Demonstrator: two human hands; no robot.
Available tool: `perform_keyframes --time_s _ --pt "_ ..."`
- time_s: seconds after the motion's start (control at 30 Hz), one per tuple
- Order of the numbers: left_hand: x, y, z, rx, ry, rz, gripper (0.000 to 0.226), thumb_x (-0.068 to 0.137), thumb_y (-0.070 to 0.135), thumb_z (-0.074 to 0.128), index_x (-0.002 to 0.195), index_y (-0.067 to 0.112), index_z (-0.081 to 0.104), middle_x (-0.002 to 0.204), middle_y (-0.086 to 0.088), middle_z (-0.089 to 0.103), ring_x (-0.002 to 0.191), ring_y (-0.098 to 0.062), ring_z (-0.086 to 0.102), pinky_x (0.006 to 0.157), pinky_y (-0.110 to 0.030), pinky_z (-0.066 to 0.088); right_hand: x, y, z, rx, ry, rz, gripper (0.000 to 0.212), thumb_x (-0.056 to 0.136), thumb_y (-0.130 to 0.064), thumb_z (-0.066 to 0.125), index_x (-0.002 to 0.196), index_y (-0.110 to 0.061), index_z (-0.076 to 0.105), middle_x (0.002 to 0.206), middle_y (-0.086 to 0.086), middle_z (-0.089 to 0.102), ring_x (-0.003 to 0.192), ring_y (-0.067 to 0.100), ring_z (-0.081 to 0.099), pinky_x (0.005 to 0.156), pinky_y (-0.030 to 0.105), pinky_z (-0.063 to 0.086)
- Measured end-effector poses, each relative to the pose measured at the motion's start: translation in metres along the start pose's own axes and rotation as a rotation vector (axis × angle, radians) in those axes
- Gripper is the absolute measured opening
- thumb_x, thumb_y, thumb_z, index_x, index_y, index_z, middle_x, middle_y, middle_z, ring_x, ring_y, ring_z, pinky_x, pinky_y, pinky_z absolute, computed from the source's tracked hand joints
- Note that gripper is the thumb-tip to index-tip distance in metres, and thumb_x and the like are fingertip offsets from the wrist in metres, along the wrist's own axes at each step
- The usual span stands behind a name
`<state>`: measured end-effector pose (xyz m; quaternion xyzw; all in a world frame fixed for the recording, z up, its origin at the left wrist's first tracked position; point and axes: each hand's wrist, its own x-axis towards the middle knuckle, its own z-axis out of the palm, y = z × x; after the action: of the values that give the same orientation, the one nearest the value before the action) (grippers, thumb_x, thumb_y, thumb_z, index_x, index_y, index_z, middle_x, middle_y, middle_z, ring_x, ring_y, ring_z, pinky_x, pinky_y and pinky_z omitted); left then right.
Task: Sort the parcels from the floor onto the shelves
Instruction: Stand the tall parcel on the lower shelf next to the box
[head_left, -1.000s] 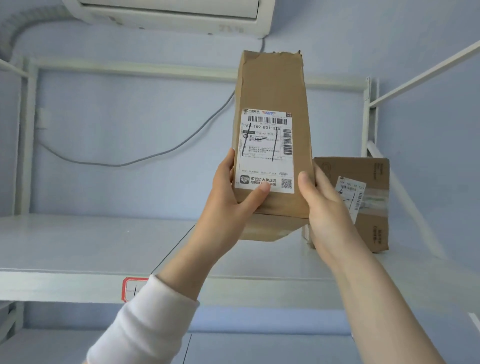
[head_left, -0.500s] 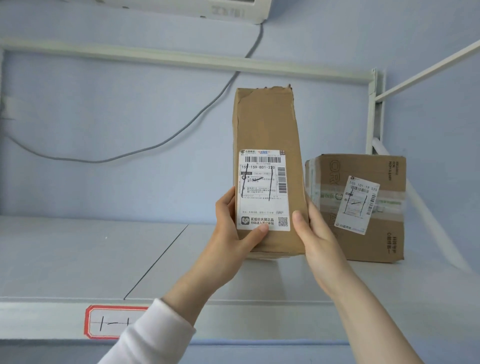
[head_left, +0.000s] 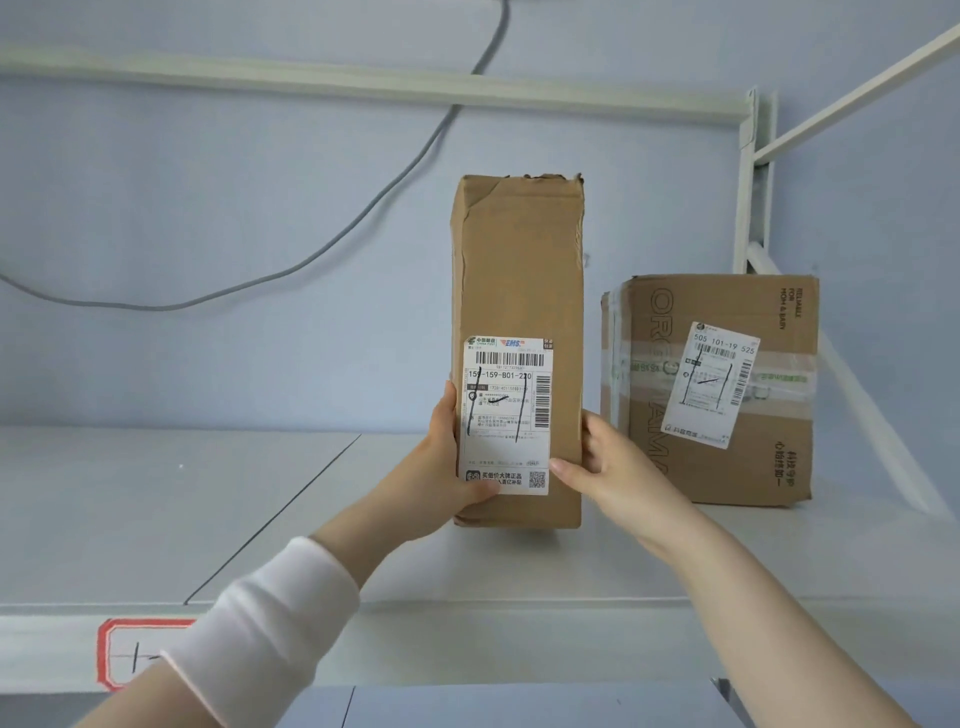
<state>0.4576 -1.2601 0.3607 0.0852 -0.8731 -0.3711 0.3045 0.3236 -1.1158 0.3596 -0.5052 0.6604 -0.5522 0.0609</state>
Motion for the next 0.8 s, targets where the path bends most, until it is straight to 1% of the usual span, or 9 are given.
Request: perform_keyframes --time_s 0.07,0.13,0.2,0.27,0.4,0.5,0.6,0.73,0.8 --pt "0.007 -0.007 -0.002 0.029 -0.014 -0.039 0.106 0.083 0.008 0.066 0.148 0.027 -0.015 0.151 0.014 0.026 0.136 -0.010 0.033 0.113 -0.037 0.030 0.008 0.004 0.000 -0.012 -0.016 0.026 0.058 0.090 -0.004 0.058 0.140 -0.020 0.035 0.131 -0.009 0.055 0.118 0.006 0.054 0.104 0.027 0.040" --pt "0.013 -0.012 -0.003 0.053 -0.020 -0.060 0.105 0.083 0.007 0.066 0.148 0.024 -0.016 0.150 0.012 0.027 0.134 -0.013 0.035 0.113 -0.037 0.031 0.017 0.009 0.000 -0.021 -0.026 0.046 0.064 0.087 -0.002 0.060 0.143 -0.016 0.031 0.137 -0.002 0.052 0.122 0.010 0.052 0.107 0.031 0.039" --pt "0.019 -0.017 -0.003 0.085 -0.015 -0.082 0.105 0.084 0.006 0.065 0.148 0.022 -0.016 0.149 0.011 0.029 0.133 -0.015 0.037 0.111 -0.036 0.032 0.027 0.014 0.002 -0.044 -0.042 0.064 0.068 0.085 -0.002 0.063 0.143 -0.016 0.030 0.139 0.000 0.051 0.124 0.012 0.051 0.109 0.034 0.038" --pt "0.024 -0.024 -0.003 0.117 -0.015 -0.109 0.105 0.084 0.005 0.064 0.147 0.021 -0.018 0.146 0.006 0.035 0.129 -0.020 0.043 0.109 -0.038 0.036 0.036 0.020 0.004 -0.056 -0.052 0.087 0.070 0.083 -0.001 0.065 0.142 -0.014 0.030 0.140 0.002 0.050 0.124 0.014 0.052 0.109 0.036 0.038" --pt "0.037 -0.038 -0.010 0.126 -0.011 -0.150 0.106 0.083 0.004 0.065 0.147 0.024 -0.017 0.141 -0.003 0.045 0.124 -0.025 0.049 0.106 -0.042 0.039 0.052 0.029 0.010 -0.056 -0.057 0.117 0.062 0.082 0.000 0.066 0.136 -0.012 0.037 0.138 0.002 0.052 0.122 0.015 0.053 0.107 0.034 0.040" --pt "0.044 -0.044 -0.015 0.117 -0.002 -0.170 0.104 0.082 0.003 0.066 0.147 0.025 -0.012 0.141 0.001 0.045 0.123 -0.025 0.050 0.106 -0.042 0.039 0.065 0.032 0.015 -0.087 -0.052 0.126 0.061 0.082 -0.001 0.067 0.134 -0.012 0.039 0.136 0.002 0.053 0.121 0.015 0.054 0.107 0.036 0.040" --pt "0.051 -0.050 -0.018 0.143 0.001 -0.190 0.102 0.083 0.004 0.066 0.147 0.024 -0.010 0.138 -0.001 0.048 0.121 -0.026 0.051 0.104 -0.043 0.041 0.076 0.034 0.019 -0.129 -0.047 0.142 0.062 0.081 -0.003 0.068 0.134 -0.012 0.038 0.135 0.003 0.054 0.120 0.018 0.054 0.107 0.038 0.040" --pt "0.061 -0.054 -0.020 0.197 0.009 -0.223 0.100 0.084 0.006 0.066 0.147 0.024 -0.010 0.133 -0.004 0.049 0.117 -0.031 0.054 0.096 -0.043 0.048 0.088 0.037 0.022 -0.193 -0.049 0.162 0.060 0.082 -0.007 0.069 0.133 -0.013 0.037 0.135 0.003 0.053 0.120 0.020 0.054 0.106 0.041 0.040" --pt "0.065 -0.055 -0.021 0.195 -0.002 -0.263 0.096 0.084 0.005 0.065 0.147 0.024 -0.004 0.125 -0.003 0.051 0.115 -0.034 0.055 0.089 -0.043 0.052 0.094 0.037 0.022 -0.224 -0.053 0.166 0.061 0.081 -0.009 0.069 0.133 -0.013 0.037 0.136 0.002 0.051 0.122 0.020 0.052 0.105 0.042 0.041"
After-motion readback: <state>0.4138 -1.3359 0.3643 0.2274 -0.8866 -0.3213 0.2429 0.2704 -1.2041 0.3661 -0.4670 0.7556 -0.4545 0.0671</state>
